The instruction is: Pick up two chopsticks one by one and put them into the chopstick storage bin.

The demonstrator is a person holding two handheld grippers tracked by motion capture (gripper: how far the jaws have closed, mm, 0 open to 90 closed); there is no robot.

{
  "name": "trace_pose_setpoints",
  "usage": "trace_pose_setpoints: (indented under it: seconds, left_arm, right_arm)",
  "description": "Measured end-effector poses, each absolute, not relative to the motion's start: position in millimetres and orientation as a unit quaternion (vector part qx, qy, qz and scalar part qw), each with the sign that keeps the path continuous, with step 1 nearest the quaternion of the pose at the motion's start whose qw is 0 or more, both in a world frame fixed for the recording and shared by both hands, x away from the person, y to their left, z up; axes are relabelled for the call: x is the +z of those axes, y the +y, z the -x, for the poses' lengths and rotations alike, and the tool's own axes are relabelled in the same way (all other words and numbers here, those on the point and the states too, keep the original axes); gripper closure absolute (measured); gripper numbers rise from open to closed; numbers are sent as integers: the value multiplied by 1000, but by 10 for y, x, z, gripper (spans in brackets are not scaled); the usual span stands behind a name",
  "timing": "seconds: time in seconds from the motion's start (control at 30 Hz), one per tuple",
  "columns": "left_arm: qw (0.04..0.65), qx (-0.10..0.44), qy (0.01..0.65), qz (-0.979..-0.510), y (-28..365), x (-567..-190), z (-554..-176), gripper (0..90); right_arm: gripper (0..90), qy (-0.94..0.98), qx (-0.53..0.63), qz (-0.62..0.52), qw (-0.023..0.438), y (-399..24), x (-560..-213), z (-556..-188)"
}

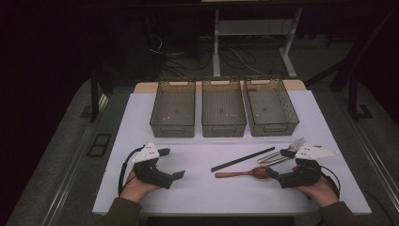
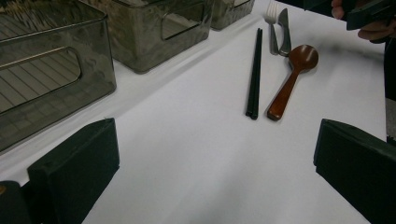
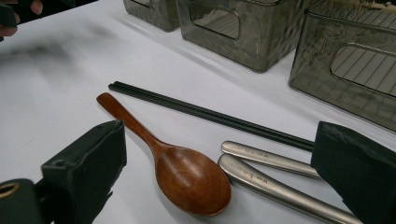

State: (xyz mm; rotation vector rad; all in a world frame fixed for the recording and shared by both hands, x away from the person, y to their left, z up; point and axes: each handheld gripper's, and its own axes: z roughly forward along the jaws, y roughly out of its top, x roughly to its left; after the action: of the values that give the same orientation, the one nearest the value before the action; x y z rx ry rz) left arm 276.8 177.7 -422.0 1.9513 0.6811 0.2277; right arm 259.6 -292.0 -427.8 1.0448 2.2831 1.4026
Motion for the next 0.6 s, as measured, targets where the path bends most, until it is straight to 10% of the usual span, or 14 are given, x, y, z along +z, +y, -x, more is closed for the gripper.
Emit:
trace_pose_setpoints:
  seconds: [0.6]
  left_arm:
    - [497,83,264,-822,1653,-4248,-2832,0]
  right_arm:
    - [29,778,494,-363,135,-2921,-4278,-2573]
